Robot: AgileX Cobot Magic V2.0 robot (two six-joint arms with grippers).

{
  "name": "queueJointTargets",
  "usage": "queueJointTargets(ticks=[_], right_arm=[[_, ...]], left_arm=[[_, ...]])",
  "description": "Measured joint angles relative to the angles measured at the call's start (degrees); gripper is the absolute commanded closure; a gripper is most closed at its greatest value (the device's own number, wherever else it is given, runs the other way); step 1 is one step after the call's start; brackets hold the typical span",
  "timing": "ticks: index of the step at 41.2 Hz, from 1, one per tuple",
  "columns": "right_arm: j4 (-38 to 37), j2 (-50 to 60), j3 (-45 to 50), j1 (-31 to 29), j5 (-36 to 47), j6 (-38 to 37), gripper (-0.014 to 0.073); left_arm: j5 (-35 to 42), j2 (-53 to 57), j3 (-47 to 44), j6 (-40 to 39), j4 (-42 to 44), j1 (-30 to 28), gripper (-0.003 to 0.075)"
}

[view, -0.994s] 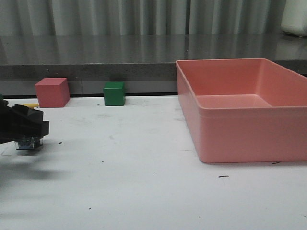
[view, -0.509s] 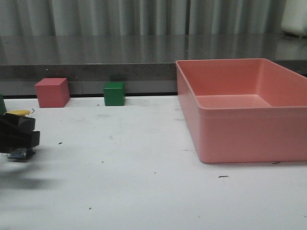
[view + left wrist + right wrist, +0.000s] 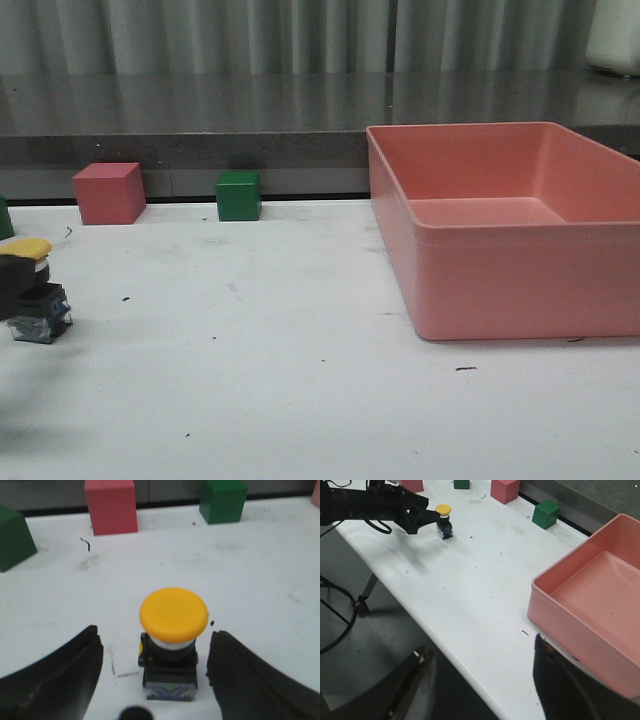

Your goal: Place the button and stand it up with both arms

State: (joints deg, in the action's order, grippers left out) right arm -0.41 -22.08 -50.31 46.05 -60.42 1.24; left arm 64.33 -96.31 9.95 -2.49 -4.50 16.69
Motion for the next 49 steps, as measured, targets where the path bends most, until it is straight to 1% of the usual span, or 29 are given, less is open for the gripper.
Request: queueJointTargets(ticks=[14,20,22,28,38,45,49], right_arm=[[0.00,0.00,0.00,0.00,0.00,0.00,0.0144],[0.00,0.00,0.00,0.00,0.00,0.00,0.0144],[0.00,0.00,0.00,0.00,0.00,0.00,0.0144],[0.00,0.00,0.00,0.00,0.00,0.00,0.0144],[0.00,0.00,0.00,0.00,0.00,0.00,0.0144],[0.00,0.00,0.00,0.00,0.00,0.00,0.0144],[0.00,0.00,0.00,0.00,0.00,0.00,0.0144]], left_arm=[[-19.91,22.99,-0.39,0.00,0.00,0.00,0.0283],[-26.22,32.16,-0.49,0.00,0.00,0.00,0.0283],[-29.53,35.31,0.01,0.00,0.00,0.00,0.0283],[-46.45,43.75,4.93,0.00,-0.10,0.00,0.0283],[-75.65,51.60,17.05,0.00,0.11,0.00,0.0283],[-93.94,54.92,24.45,0.00,2.02,0.00,0.0283],[-101.98,56.53,27.46,0.00,2.72,0.00,0.0283]])
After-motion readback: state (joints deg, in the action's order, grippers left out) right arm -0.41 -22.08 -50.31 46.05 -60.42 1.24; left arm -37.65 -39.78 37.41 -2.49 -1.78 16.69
